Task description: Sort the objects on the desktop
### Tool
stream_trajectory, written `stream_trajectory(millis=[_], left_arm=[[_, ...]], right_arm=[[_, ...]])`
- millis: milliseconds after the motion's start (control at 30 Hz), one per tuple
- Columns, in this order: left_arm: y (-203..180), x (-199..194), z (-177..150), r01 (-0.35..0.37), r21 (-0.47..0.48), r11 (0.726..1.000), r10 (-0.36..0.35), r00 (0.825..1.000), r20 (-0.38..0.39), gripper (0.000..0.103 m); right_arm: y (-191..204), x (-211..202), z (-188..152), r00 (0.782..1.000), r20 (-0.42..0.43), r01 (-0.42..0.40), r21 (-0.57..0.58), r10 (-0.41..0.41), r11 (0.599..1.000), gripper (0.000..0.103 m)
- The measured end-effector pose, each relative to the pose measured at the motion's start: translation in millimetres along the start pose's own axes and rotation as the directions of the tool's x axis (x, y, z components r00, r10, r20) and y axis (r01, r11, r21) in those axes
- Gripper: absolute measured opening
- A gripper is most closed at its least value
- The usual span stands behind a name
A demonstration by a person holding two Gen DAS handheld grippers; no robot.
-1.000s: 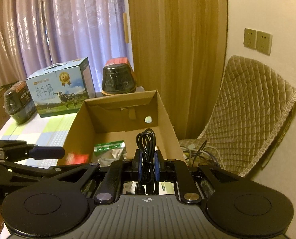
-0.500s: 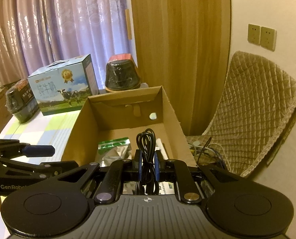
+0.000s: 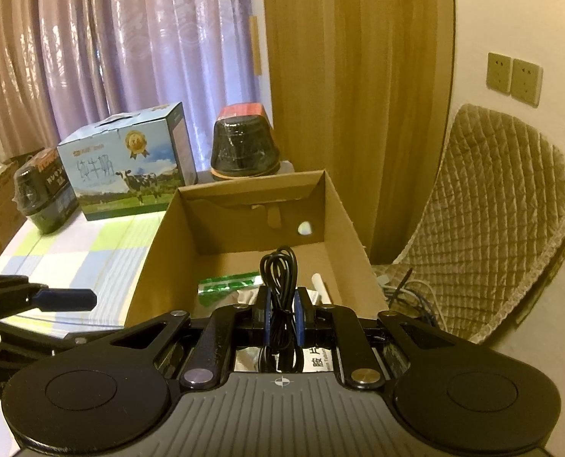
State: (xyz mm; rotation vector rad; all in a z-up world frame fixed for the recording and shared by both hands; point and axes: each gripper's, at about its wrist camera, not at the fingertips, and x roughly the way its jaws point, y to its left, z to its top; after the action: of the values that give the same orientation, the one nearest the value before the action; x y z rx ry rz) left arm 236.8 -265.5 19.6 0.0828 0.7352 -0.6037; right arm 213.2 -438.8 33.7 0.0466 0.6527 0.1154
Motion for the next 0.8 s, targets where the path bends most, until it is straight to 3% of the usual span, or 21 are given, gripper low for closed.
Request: stream_trajectory(millis=[100, 133, 167, 233, 600, 800], left_arm=[[0.7, 0.1, -0.1, 0.000, 0.002, 1.000, 0.000, 1.000, -0.005, 0.068], [0.9, -0.2, -0.3, -0.001, 0.003, 1.000, 0.001, 1.000, -0.005, 0.069], [1.1, -0.4, -0.3, -0.002, 0.003, 1.000, 0.002, 1.000, -0.006, 0.069], [1.6, -0.7, -0.4, -0.001, 0.002, 1.000, 0.001, 1.000, -0.006, 0.071], [0.6, -3.4, -3.2, -0.007, 0.015, 1.000, 0.007, 1.000, -0.011, 0.076], [5.8, -11.5, -5.1, -0.042, 0.006, 0.999, 0.042, 0.999, 0.009, 0.088]], right_arm=[[1.4, 0.1, 1.0, 1.000, 0.028, 0.004, -0.004, -0.004, 1.000, 0.010], [1.9, 0.2, 1.4, 0.999, 0.032, 0.005, -0.005, -0.005, 1.000, 0.015], [2.4, 0.5, 1.5, 0.999, 0.033, 0.009, -0.005, -0.009, 1.000, 0.029], [2.1, 0.4, 1.2, 0.999, 0.037, 0.013, -0.005, -0.012, 1.000, 0.048], [-5.2, -6.3, -4.1, 1.000, 0.026, 0.003, 0.032, -0.004, 0.999, 0.054], [-4.7, -16.0, -7.4, 0.999, 0.032, 0.004, 0.044, -0.005, 0.999, 0.067]])
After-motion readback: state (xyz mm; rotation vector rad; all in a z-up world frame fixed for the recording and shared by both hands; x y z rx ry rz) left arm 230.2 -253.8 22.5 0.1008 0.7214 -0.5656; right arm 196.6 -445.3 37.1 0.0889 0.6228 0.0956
